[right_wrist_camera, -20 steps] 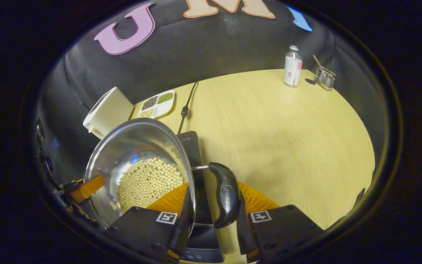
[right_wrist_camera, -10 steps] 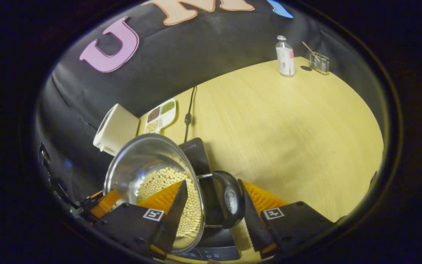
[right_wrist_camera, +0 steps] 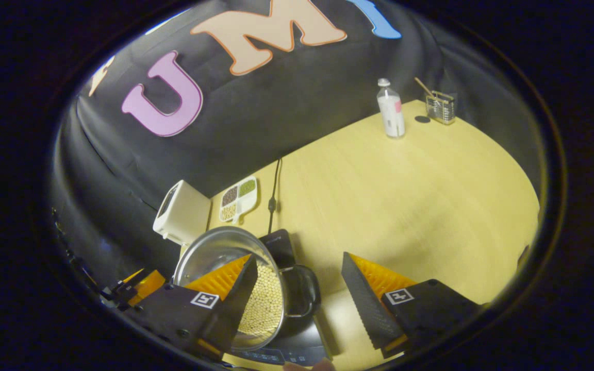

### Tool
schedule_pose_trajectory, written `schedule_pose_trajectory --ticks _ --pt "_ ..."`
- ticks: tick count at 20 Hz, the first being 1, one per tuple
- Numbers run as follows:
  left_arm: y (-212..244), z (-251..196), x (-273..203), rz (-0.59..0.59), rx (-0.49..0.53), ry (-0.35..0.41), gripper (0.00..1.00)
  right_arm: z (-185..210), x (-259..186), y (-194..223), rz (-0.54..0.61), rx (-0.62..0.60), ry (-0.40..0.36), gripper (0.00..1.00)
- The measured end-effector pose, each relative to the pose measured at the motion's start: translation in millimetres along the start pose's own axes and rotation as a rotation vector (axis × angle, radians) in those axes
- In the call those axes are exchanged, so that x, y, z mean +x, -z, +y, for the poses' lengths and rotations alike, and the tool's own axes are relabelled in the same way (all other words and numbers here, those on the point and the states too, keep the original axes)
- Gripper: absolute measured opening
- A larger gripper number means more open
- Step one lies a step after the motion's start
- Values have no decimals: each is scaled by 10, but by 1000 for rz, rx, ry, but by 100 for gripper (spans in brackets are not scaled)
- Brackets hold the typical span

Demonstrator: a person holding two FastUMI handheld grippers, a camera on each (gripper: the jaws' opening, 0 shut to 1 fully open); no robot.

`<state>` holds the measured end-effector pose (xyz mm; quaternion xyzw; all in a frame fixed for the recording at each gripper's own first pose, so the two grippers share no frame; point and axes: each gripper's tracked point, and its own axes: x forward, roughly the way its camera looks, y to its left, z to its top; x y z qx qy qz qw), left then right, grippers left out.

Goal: First push the handle of the pot to place it horizontally, then grasp the pot with both hands and set it on the induction cooktop.

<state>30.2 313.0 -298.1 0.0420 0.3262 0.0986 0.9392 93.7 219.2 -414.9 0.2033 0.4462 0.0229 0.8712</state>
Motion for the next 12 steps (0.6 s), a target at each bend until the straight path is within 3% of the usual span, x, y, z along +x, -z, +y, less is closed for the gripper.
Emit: schedule_pose_trajectory --ticks 3,4,6,7,8,9,10,12 --pt "-238 -339 -136 -53 -5 27 77 -209 -245 -238 -67 -29 3 100" --pt "-311 -474 -176 -63 -2 39 77 -281 -339 -331 -90 -36 2 93" --pt "-472 -773 -241 -90 1 65 76 -411 -568 -493 -139 -59 -6 93" --pt "-562 -931 -295 -110 -2 79 76 -489 -693 -565 -165 -74 -10 100" --pt "-648 -1091 -358 -126 -5 92 77 -553 -830 -651 -191 -90 -14 92" --pt "-712 -1247 -466 -141 -8 103 77 -631 -961 -724 -216 -104 -17 100" --pt "-782 -1401 -534 -156 -11 115 77 -706 -1081 -793 -236 -115 -21 92" --pt "-856 -1673 -672 -172 -12 132 77 -861 -1304 -903 -270 -125 -29 92"
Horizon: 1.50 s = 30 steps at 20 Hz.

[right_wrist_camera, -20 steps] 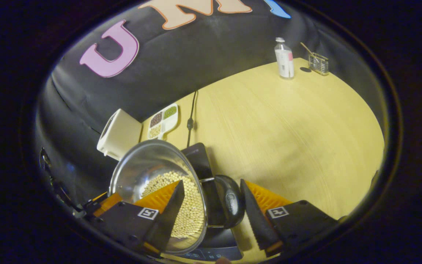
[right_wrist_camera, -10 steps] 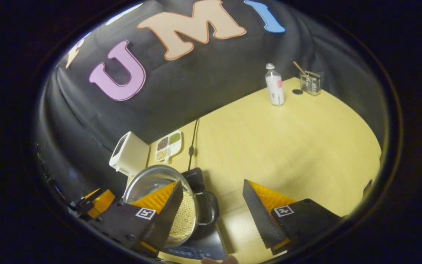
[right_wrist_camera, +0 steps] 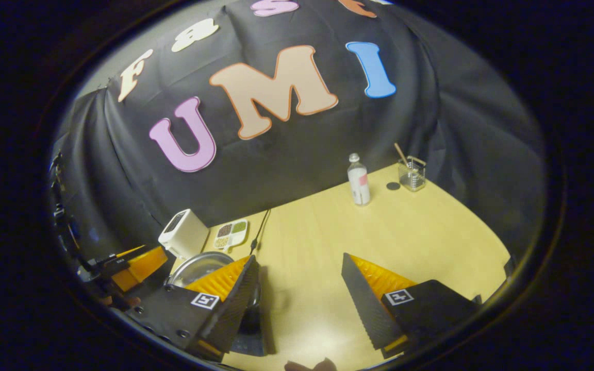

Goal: First push the handle of the pot to place it horizontally, then grasp the pot with both hands and set it on the induction cooktop.

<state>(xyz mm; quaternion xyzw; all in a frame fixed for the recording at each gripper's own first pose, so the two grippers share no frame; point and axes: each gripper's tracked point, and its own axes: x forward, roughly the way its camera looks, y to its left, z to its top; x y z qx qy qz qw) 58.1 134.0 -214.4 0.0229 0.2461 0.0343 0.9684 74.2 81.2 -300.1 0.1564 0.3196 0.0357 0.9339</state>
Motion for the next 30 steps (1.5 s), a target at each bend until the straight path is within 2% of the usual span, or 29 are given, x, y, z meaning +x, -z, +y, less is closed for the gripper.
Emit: schedule_pose_trajectory --ticks 6,11,15,16,20,21,22,23,24,25,26,27,29,30 --pt "-379 -625 -373 -93 8 16 76 -336 -565 -459 -129 -8 -30 92" --pt "-807 -913 -688 -178 20 37 76 -421 -1087 -925 -267 -42 -6 92" --pt "-1319 -1049 -1009 -287 13 78 76 -252 -1539 -1378 -396 -115 27 92" --pt "-1423 -1049 -1108 -302 7 85 75 -144 -1666 -1438 -409 -123 16 99" --pt "-1746 -975 -1538 -383 -34 102 75 197 -2157 -1700 -503 -169 14 99" --pt "-1783 -957 -1622 -398 -29 109 77 275 -2277 -1727 -524 -178 12 99" --pt "-1822 -929 -1769 -418 -20 111 75 341 -2383 -1756 -547 -184 9 92" --pt "-1785 -917 -1856 -439 -10 107 75 389 -2473 -1762 -564 -182 8 92" --pt "-1786 -904 -1944 -465 -3 101 79 422 -2547 -1747 -568 -178 10 92" --pt "-1758 -903 -2006 -472 -5 97 74 459 -2586 -1714 -569 -179 10 92" --pt "-1701 -921 -2065 -467 -11 103 74 492 -2619 -1705 -570 -187 13 92" --pt "-1652 -963 -2097 -466 -25 117 78 501 -2655 -1705 -579 -201 21 92" --pt "-1626 -992 -2131 -461 -39 135 74 564 -2738 -1729 -606 -234 24 92" --pt "-1623 -983 -2135 -456 -38 133 82 597 -2768 -1703 -602 -244 24 92"
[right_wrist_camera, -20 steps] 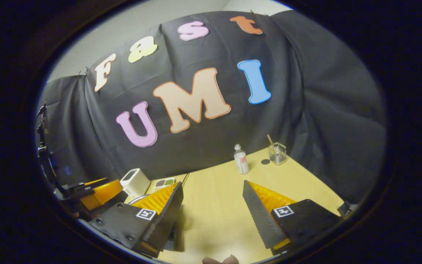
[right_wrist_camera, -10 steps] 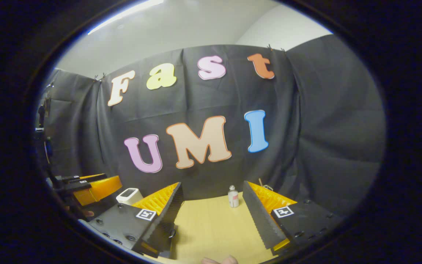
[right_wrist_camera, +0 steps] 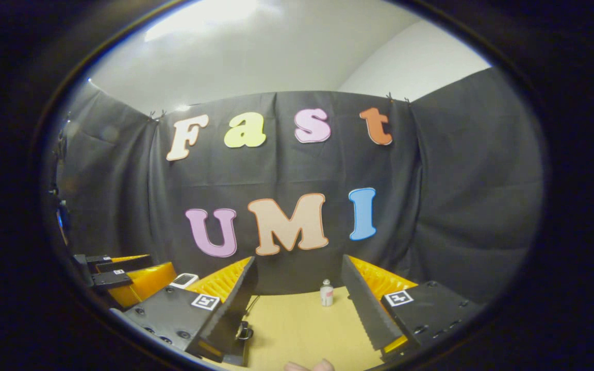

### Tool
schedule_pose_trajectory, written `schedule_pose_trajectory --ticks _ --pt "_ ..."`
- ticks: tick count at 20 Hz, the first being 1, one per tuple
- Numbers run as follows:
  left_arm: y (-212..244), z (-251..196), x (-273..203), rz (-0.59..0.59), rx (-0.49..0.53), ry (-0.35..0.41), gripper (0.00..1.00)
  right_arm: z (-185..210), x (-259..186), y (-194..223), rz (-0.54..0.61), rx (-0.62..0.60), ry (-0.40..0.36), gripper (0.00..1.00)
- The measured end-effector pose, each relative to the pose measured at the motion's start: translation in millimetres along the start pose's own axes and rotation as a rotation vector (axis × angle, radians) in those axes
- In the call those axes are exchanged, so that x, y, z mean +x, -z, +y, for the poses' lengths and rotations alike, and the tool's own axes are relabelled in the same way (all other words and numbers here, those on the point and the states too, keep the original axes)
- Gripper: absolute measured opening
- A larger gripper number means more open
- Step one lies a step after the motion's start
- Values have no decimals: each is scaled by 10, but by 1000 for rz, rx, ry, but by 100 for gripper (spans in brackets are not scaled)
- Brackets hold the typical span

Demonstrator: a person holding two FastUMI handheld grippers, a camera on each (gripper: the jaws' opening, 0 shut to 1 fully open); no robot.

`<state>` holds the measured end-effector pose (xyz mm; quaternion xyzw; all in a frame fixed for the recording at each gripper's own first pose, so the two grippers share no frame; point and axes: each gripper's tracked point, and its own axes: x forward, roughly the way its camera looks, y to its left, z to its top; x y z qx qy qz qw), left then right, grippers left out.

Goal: First push the handle of the pot to place it horizontally, then grasp the pot with both hands and set it on the induction cooktop.

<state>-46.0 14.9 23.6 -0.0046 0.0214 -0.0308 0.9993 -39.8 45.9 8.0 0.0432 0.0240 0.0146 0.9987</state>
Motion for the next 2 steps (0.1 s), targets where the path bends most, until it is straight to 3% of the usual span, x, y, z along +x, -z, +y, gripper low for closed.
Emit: schedule_pose_trajectory --ticks 2 --pt "-55 -1 -21 -11 4 0 79 -3 -69 -69 -11 -11 4 92"
